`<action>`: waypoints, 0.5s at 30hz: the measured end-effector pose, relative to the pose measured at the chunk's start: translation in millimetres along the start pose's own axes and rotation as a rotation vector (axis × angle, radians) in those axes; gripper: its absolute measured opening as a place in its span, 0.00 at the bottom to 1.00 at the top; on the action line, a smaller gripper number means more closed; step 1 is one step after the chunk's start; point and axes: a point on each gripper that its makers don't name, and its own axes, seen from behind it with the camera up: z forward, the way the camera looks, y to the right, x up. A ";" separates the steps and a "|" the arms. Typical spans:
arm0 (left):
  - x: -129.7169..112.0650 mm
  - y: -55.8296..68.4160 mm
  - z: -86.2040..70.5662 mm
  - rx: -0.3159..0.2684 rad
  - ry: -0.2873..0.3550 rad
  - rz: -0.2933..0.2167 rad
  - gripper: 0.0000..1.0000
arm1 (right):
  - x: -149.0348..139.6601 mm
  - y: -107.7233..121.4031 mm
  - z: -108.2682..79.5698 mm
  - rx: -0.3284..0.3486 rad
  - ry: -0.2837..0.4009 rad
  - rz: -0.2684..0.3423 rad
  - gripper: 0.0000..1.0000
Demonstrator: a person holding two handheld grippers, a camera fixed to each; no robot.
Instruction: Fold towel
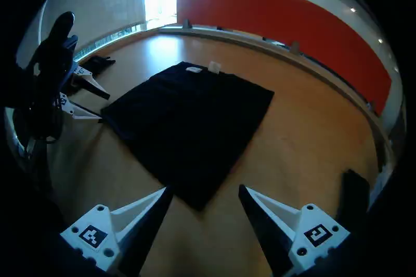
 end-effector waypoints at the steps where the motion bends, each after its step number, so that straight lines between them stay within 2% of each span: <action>1: -0.1 0.4 -0.1 -0.002 -0.001 -0.001 0.98 | -1.4 -0.4 0.4 0.002 -0.003 -0.001 0.98; 8: -1.8 1.8 0.0 -0.021 -0.014 -0.024 0.94 | -8.3 -2.1 3.3 0.008 -0.017 -0.011 0.96; 11: -2.2 3.1 -0.1 -0.025 -0.016 -0.017 0.89 | -9.4 -2.1 4.6 0.011 -0.019 -0.012 0.92; 15: -2.3 6.1 0.1 -0.027 -0.016 -0.012 0.80 | -10.5 -0.3 5.9 0.008 -0.022 -0.010 0.81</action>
